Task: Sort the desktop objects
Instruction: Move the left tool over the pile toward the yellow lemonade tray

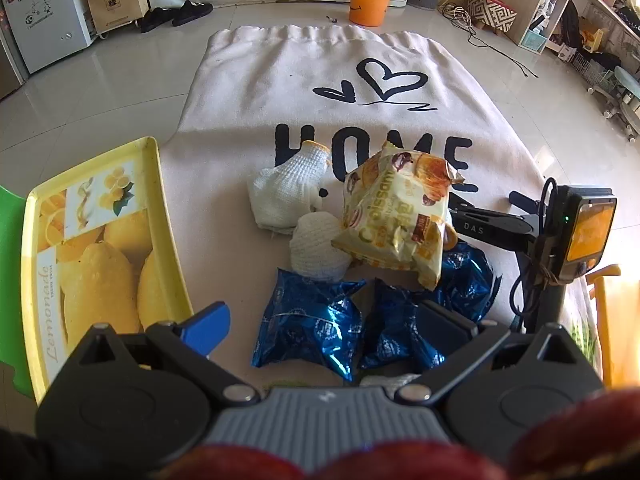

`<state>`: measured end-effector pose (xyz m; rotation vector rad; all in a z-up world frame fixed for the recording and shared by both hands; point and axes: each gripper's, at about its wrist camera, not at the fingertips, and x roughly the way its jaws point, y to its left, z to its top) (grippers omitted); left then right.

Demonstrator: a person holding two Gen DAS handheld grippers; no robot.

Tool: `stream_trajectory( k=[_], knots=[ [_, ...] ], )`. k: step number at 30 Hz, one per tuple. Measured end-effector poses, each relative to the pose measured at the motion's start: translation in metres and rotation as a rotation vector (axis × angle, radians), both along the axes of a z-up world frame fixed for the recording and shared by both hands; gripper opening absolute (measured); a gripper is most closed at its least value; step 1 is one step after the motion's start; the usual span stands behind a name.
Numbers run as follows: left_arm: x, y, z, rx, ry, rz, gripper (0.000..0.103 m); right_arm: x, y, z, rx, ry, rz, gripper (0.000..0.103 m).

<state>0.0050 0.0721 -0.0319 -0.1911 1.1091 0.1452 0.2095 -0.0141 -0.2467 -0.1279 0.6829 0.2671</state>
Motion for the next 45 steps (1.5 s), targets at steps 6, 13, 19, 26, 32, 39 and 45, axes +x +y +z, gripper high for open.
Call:
stream_trajectory(
  k=[6, 13, 19, 26, 32, 39, 45],
  knots=[
    [-0.009, 0.006, -0.003, 0.021, 0.001, 0.006, 0.102, 0.000, 0.000, 0.000, 0.000, 0.000, 0.000, 0.103],
    [-0.025, 0.005, -0.015, 0.036, 0.030, -0.007, 0.102, 0.000, 0.000, 0.000, 0.000, 0.000, 0.000, 0.103],
    [-0.042, -0.008, -0.024, 0.009, 0.060, -0.077, 0.102, 0.000, 0.000, 0.000, 0.000, 0.000, 0.000, 0.103],
    [-0.056, -0.024, -0.033, 0.005, 0.092, -0.143, 0.102, 0.000, 0.001, 0.000, 0.000, 0.000, -0.001, 0.103],
    [-0.061, -0.033, -0.041, 0.000, 0.112, -0.186, 0.102, 0.000, 0.001, 0.000, 0.000, 0.001, -0.001, 0.103],
    [-0.059, -0.044, -0.061, 0.020, 0.161, -0.216, 0.102, 0.000, 0.001, -0.001, 0.000, 0.001, -0.002, 0.103],
    [-0.053, -0.046, -0.074, 0.024, 0.193, -0.204, 0.102, 0.000, 0.000, -0.005, 0.000, 0.001, -0.002, 0.103]
  ],
)
